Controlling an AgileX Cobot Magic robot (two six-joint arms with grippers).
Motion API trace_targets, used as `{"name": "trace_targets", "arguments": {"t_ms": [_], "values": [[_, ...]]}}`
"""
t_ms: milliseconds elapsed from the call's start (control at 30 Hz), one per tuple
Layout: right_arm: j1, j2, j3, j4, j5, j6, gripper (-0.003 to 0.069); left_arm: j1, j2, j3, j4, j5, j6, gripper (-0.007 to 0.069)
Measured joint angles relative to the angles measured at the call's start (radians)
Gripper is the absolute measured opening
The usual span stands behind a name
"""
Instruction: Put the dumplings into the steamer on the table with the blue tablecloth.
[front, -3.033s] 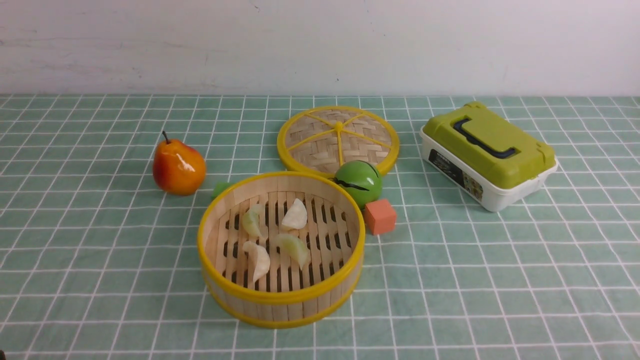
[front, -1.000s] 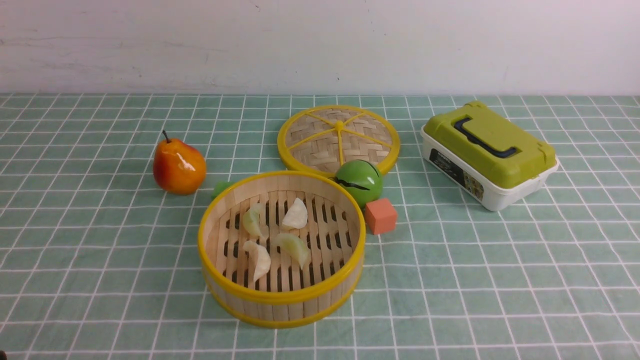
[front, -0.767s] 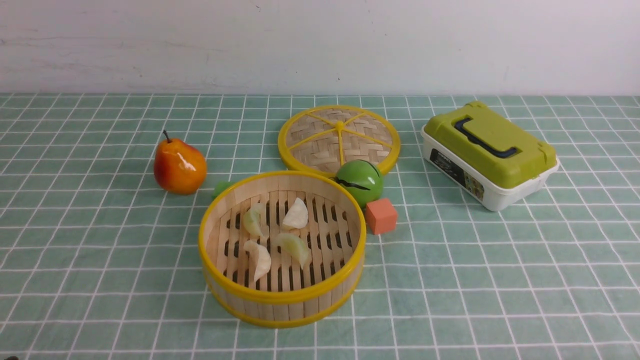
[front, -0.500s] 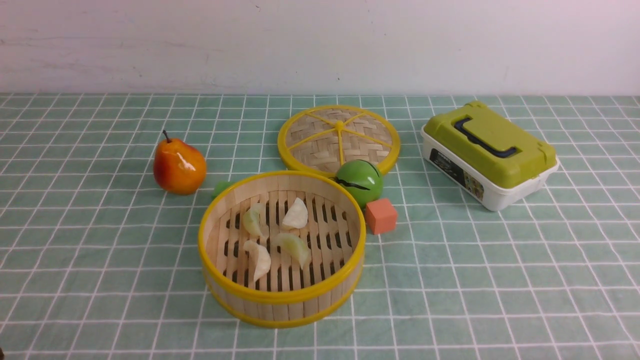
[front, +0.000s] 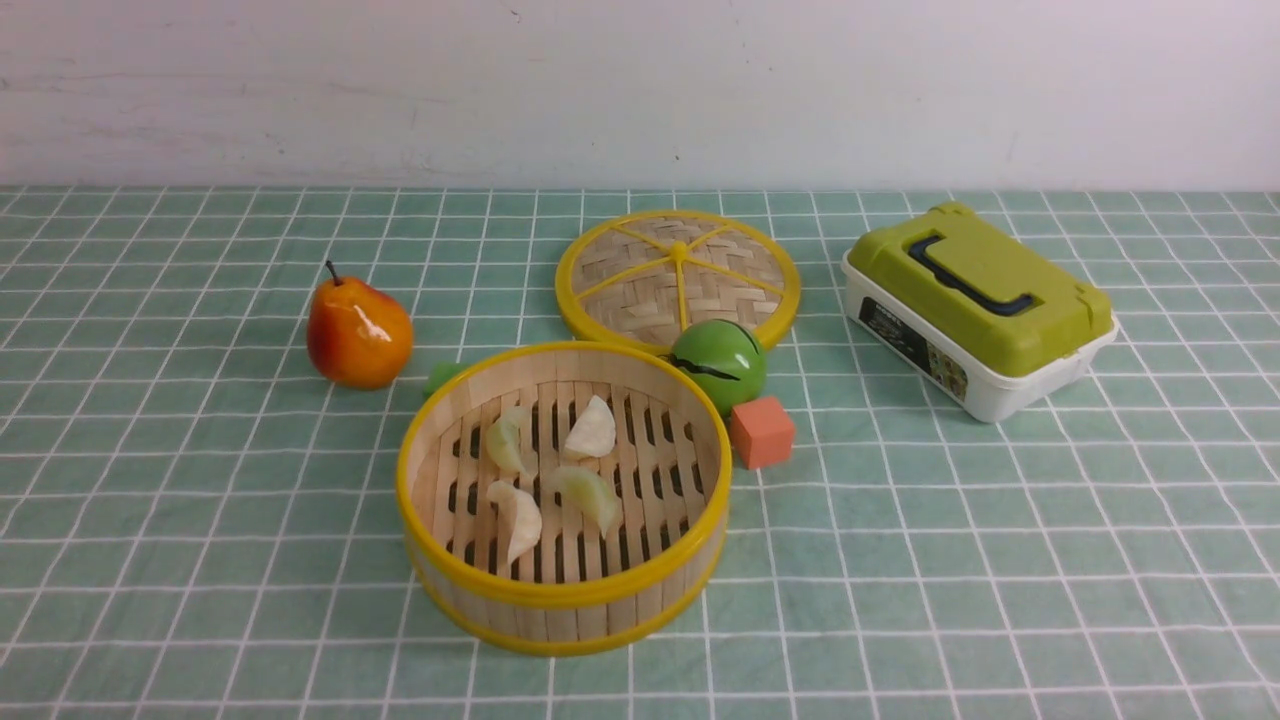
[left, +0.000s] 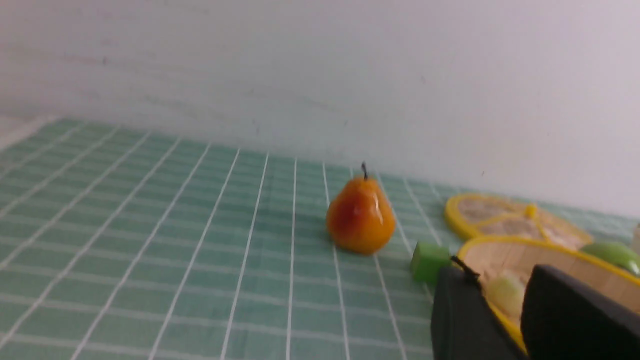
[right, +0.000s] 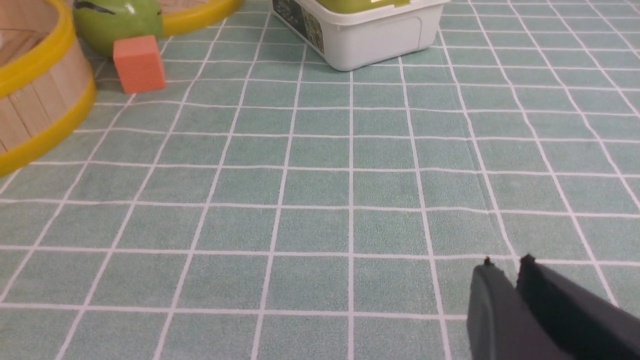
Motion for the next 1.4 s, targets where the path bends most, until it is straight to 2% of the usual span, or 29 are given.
{"name": "trace_targets", "arguments": {"t_ms": [100,167,267,333,700,1400], "values": [[0.000,0.000,0.000,0.000,0.000,0.000,0.0076,0.000,0.000,0.001,-0.005,0.103,0.011,0.0184],[0.000,0.000,0.000,0.000,0.000,0.000,0.0080,0.000,0.000,0.001,-0.004,0.194,0.061,0.0155],[0.000,0.000,0.000,0.000,0.000,0.000,0.0084,0.000,0.000,0.001,-0.024,0.312,0.134,0.0034],[0.000,0.000,0.000,0.000,0.000,0.000,0.0087,0.000,0.000,0.003,-0.028,0.338,0.154,-0.0014],[0.000,0.000,0.000,0.000,0.000,0.001,0.0095,0.000,0.000,0.004,-0.033,0.357,0.109,-0.0014],[0.000,0.000,0.000,0.000,0.000,0.001,0.0114,0.000,0.000,0.004,-0.034,0.353,0.106,-0.0014]]}}
